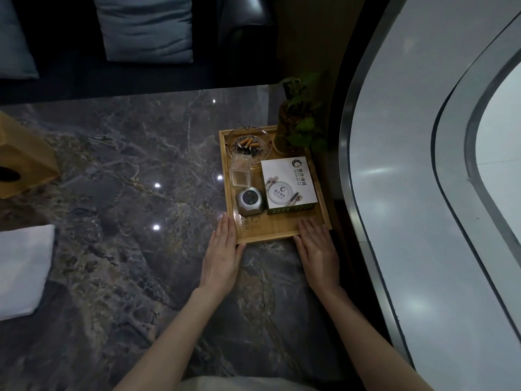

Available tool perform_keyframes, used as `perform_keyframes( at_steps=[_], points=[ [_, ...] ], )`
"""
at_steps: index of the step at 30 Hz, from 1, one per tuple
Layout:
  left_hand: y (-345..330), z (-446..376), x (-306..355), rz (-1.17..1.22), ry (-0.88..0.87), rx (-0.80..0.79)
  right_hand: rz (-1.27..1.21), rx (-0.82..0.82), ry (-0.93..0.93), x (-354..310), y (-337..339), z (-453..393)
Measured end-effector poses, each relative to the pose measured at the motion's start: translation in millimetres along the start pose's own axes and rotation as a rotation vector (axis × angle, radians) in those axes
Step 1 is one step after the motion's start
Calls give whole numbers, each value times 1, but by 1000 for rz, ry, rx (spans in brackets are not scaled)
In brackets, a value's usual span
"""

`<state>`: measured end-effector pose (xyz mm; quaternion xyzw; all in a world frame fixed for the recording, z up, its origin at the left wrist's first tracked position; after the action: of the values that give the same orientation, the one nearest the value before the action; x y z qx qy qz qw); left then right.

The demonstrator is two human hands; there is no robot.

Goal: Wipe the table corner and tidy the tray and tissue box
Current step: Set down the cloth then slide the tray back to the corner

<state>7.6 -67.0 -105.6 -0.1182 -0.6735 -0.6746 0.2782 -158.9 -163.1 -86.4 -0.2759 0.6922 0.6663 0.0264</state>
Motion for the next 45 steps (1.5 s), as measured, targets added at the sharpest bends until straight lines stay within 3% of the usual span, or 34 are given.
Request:
perform_keyframes(
  at_steps=[23, 31, 35, 40, 45],
  points=[
    [5, 1, 5, -10, 25, -49, -6, -43, -25, -3, 4, -1],
    [13, -2, 4, -11, 23, -156, 300, -345, -85, -31, -5, 0],
    [42, -4, -4, 97, 50, -128, 254, -407, -66, -70, 1, -8],
    [120, -4, -38, 80, 76, 49, 32, -661, -24, -148, -10, -15],
    [206, 10, -104, 85, 184, 158, 45, -698, 93, -251, -14, -35]
  ],
)
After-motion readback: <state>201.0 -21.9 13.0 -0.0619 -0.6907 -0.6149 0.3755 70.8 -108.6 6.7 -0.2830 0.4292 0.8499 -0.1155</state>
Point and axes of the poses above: each hand's wrist, its own z-axis away from the middle knuckle, its own y-axis out of the back of the hand, x = y × z, the point moved 10 cm from there along -z, towards the middle knuckle, and after that the axes turned 11 degrees about -y, right-handed, at the moved point
